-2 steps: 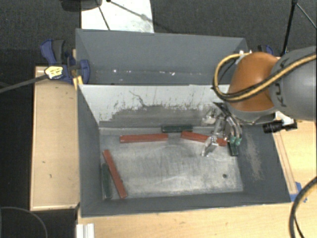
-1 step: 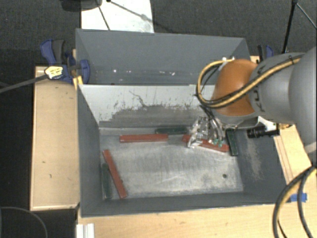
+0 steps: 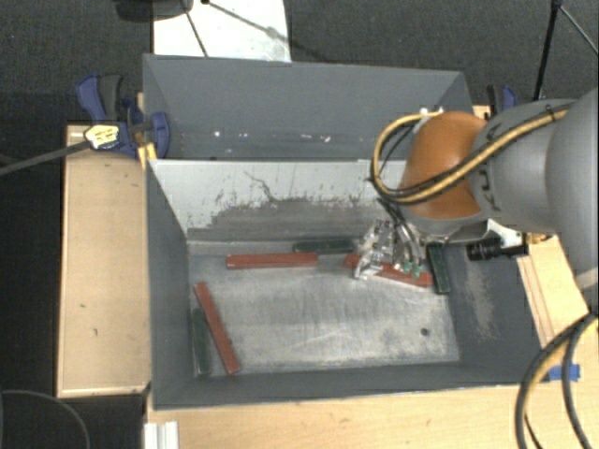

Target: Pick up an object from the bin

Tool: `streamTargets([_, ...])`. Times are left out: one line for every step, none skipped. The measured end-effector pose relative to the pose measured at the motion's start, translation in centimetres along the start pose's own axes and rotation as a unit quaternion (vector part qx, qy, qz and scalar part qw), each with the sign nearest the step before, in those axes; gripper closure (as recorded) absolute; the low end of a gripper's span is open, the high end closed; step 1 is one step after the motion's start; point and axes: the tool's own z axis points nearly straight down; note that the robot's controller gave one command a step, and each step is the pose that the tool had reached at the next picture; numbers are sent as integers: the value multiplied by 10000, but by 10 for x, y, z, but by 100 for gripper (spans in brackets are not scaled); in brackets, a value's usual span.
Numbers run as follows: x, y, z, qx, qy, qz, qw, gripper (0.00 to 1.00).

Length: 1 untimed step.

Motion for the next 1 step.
streamTargets([15,-4,-203,16,66,171,9998,100])
